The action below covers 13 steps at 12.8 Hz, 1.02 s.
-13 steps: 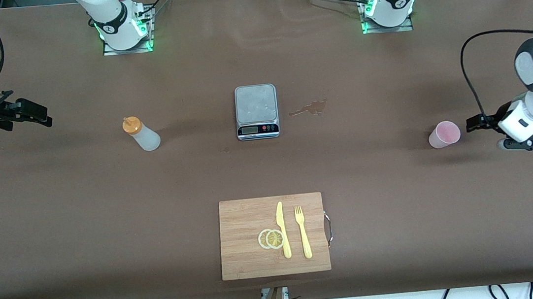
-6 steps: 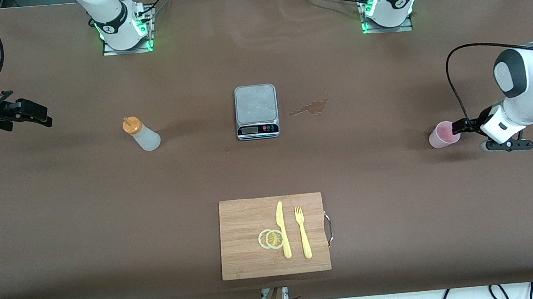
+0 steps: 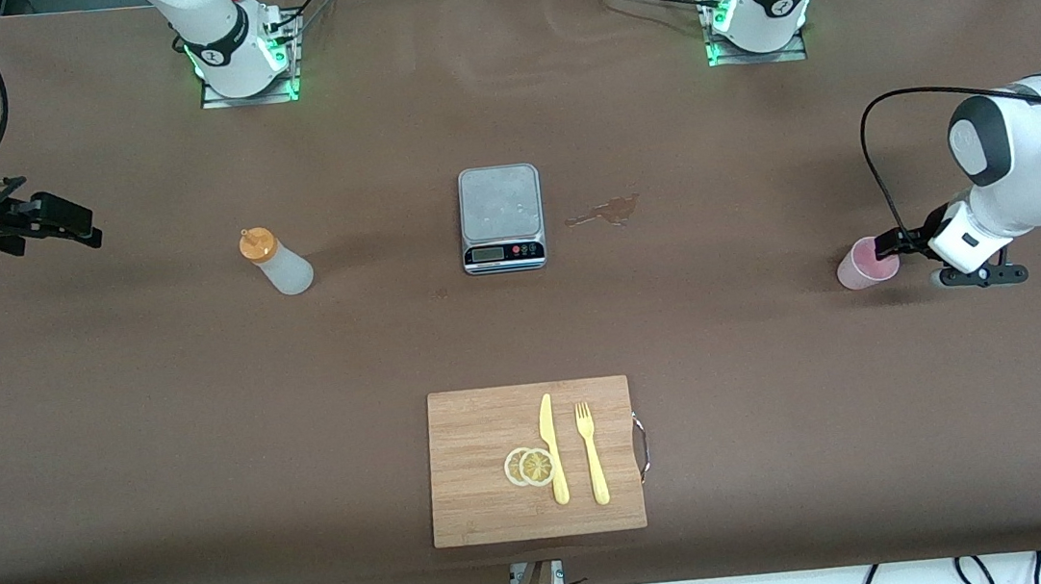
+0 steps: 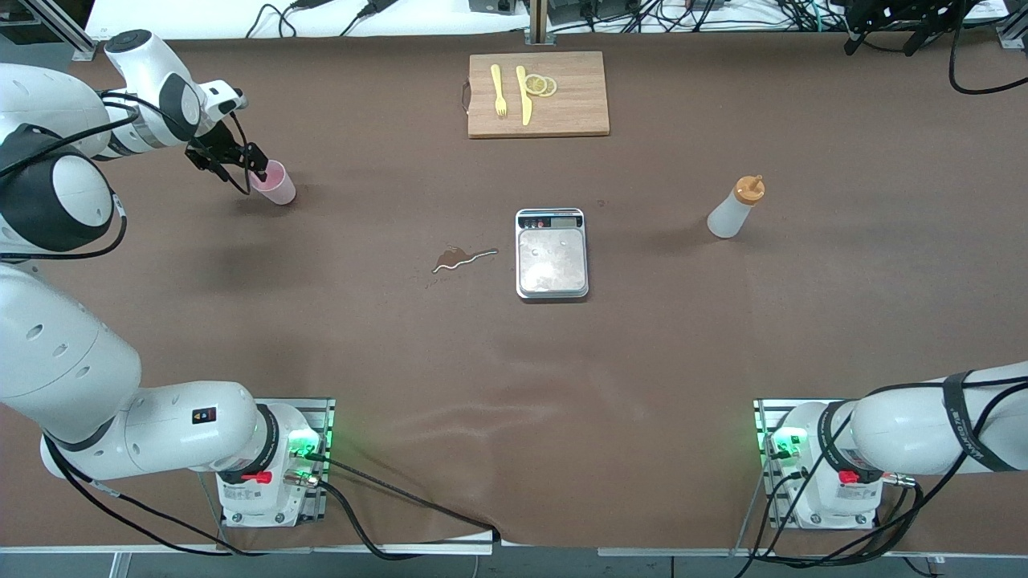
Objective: Add sauce to pink cup with both arms
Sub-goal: 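Reach the left gripper to the pink cup and grasp it, then carry the pink cup with the left gripper onto the scale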
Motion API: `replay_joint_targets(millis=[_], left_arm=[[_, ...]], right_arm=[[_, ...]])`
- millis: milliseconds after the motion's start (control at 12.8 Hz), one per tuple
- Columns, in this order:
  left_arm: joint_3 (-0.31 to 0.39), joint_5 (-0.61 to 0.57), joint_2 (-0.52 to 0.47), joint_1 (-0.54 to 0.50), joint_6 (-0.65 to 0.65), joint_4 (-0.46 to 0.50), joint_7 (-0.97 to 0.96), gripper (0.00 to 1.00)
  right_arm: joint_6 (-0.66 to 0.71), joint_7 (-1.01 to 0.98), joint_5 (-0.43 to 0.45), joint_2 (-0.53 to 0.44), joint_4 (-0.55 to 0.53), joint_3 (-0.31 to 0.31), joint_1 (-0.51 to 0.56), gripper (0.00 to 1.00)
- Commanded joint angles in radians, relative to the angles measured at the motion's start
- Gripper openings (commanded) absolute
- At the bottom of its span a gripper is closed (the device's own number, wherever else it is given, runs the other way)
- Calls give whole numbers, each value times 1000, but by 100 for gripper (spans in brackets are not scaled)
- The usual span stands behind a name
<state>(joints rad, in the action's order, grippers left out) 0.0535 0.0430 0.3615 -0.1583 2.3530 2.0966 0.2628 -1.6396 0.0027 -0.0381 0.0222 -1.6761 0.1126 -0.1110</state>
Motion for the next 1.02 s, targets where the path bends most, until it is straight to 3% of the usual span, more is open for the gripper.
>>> replay_joint_targets(millis=[0,235,391,939], left_arm=[[5,32,-3,-1,14,10,26,66],[6,46,-1,5,6,8,10,19],[6,47,-1,5,3,5,9,2],[-3,54,-4,43,-50,-61,-28,0]], right_arm=[[12,-6,4,4,15,-1,2,100],[12,-4,4,4,15,-1,2,100],[12,-4,4,4,15,-1,2,100],[12,3,4,4,15,-1,4,100]])
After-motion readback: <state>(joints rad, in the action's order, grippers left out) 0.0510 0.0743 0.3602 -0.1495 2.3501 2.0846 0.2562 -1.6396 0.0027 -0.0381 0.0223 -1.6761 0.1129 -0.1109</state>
